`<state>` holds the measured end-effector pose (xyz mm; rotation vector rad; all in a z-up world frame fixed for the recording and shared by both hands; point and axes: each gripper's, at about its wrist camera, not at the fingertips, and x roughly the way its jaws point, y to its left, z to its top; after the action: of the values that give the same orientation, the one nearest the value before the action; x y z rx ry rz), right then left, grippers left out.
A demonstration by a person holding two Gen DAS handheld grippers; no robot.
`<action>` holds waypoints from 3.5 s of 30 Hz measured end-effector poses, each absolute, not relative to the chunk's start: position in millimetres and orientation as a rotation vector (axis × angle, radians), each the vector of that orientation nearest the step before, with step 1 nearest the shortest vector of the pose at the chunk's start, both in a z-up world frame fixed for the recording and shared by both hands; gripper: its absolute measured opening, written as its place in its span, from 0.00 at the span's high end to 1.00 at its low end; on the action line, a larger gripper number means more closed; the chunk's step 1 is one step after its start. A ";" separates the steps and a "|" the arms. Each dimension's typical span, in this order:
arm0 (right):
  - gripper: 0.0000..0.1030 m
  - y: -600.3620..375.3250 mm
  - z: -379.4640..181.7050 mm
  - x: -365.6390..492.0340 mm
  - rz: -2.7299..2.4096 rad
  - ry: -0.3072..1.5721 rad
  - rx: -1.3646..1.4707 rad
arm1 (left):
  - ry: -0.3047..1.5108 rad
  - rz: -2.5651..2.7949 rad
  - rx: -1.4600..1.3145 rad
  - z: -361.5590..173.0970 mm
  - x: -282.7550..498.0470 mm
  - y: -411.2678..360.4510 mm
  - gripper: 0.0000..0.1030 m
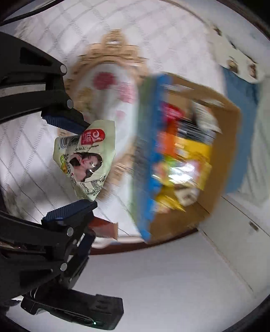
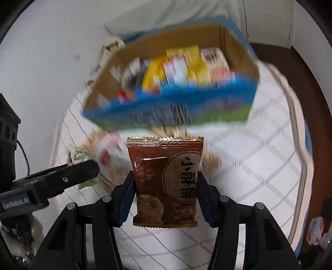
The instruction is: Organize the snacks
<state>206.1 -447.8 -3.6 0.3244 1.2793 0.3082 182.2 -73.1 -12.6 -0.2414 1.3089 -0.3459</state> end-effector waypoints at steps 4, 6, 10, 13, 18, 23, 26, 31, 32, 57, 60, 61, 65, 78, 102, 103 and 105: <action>0.44 -458.8 28.6 258.6 0.295 1.210 0.303 | 1.241 -0.341 -0.165 17.2 235.8 -91.8 0.41; 0.44 -463.3 33.9 293.0 0.272 1.198 0.271 | 1.227 -0.286 -0.109 18.5 267.9 -93.8 0.41; 0.44 -466.4 24.7 359.2 0.227 1.228 0.211 | 1.286 -0.202 -0.066 -6.6 328.1 -87.8 0.40; 0.44 -466.9 8.3 398.0 0.201 1.277 0.180 | 1.345 -0.149 -0.043 -31.5 358.1 -83.5 0.40; 0.44 -458.3 -26.1 439.1 0.182 1.361 0.120 | 1.439 -0.069 -0.055 -76.5 387.1 -74.0 0.38; 0.28 -453.3 -67.6 457.3 0.162 1.486 0.123 | 1.512 -0.039 -0.052 -113.4 398.5 -73.6 0.21; 0.07 -451.8 -77.9 457.6 0.143 1.491 0.098 | 1.499 -0.037 -0.013 -116.5 397.9 -80.0 0.07; 0.07 -454.4 -79.8 453.7 0.145 1.496 0.105 | 1.491 -0.072 -0.017 -114.8 395.8 -87.6 0.05; 0.07 -455.2 -79.4 451.9 0.144 1.495 0.113 | 1.486 -0.080 -0.021 -113.7 395.8 -88.7 0.04; 0.07 -477.1 42.9 345.3 0.107 1.213 0.097 | 1.171 -0.139 -0.025 9.5 292.0 -100.0 0.04; 0.07 -475.9 71.8 317.6 0.106 1.144 0.083 | 1.116 -0.138 -0.008 28.5 266.6 -98.5 0.04; 0.07 -475.9 80.1 307.6 0.110 1.129 0.087 | 1.098 -0.140 -0.005 35.8 256.3 -98.0 0.04; 0.07 -474.3 113.2 262.6 0.109 1.063 0.083 | 1.048 -0.147 -0.021 59.6 217.4 -94.4 0.04; 0.05 -463.7 212.3 134.0 0.116 0.862 0.073 | 0.872 -0.082 -0.003 125.4 111.3 -82.2 0.04; 0.02 -474.0 221.5 115.6 0.040 0.824 0.057 | 0.804 -0.070 0.015 137.3 90.8 -84.3 0.00; 0.02 -475.3 216.8 121.5 0.037 0.830 0.064 | 0.810 -0.063 0.020 133.9 96.6 -84.5 0.00; 0.02 -478.3 206.0 133.1 0.026 0.843 0.074 | 0.816 -0.048 0.029 126.8 107.5 -85.0 0.00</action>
<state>133.1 -478.3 206.0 0.0741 0.8426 0.0263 107.5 -85.0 126.8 0.0287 0.8156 -0.0478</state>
